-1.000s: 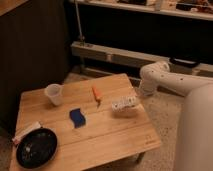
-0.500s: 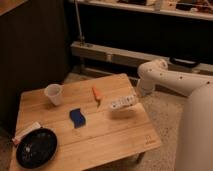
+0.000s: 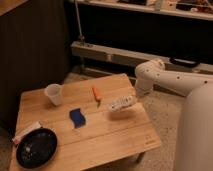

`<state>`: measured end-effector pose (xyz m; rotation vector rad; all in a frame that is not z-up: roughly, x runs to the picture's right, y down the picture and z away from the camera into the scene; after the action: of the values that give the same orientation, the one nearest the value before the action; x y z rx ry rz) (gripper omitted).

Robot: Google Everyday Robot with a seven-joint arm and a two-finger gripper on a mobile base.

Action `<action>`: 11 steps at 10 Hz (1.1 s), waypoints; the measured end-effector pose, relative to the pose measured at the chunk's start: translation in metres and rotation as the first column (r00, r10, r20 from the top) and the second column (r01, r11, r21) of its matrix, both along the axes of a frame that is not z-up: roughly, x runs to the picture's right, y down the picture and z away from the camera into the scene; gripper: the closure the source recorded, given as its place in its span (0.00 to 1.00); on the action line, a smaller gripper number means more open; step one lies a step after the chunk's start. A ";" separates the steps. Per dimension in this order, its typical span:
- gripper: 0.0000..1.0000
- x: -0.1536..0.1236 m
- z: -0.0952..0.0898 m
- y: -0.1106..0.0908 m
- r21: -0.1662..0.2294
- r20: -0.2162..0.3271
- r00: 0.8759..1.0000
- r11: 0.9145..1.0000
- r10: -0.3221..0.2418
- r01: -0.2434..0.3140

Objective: Stand the bottle upright

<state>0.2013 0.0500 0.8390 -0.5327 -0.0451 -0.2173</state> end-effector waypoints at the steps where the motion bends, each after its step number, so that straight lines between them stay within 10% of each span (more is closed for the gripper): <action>1: 0.66 0.000 0.000 0.001 0.000 -0.001 1.000 1.000 -0.002 0.002; 11: 0.66 -0.002 -0.002 0.004 -0.018 0.015 1.000 1.000 -0.003 0.004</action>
<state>0.1988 0.0545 0.8367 -0.5488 -0.0604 -0.2244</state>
